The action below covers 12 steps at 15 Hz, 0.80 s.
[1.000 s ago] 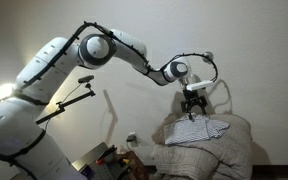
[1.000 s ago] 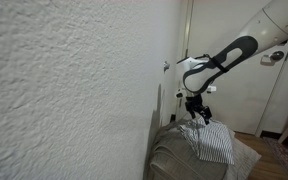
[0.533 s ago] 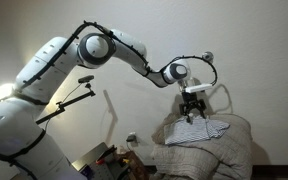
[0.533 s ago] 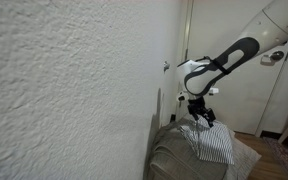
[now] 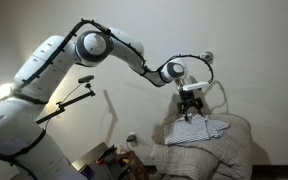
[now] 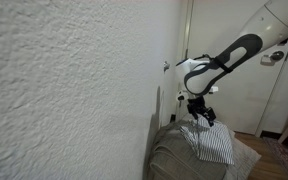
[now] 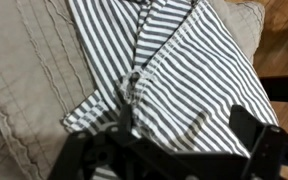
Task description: Unfold the striped garment
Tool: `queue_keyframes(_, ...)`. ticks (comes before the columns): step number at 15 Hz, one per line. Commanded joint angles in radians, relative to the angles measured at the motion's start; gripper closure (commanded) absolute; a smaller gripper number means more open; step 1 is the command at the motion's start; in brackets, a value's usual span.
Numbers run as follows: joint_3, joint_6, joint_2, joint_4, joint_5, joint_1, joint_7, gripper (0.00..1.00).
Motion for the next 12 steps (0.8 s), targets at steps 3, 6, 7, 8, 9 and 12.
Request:
queue_keyframes(3,-0.014,0.020,-0.112,-0.100,-0.052,0.031,0.058,0.00)
queue_keyframes(6,-0.015,0.015,-0.133,-0.114,-0.064,0.032,0.068,0.00)
queue_keyframes(7,-0.016,0.011,-0.133,-0.112,-0.068,0.031,0.068,0.00)
queue_keyframes(8,-0.016,0.004,-0.131,-0.110,-0.069,0.029,0.067,0.00)
queue_keyframes(9,-0.017,-0.002,-0.127,-0.106,-0.067,0.026,0.066,0.00)
queue_keyframes(12,-0.023,-0.008,-0.117,-0.103,-0.068,0.024,0.064,0.00)
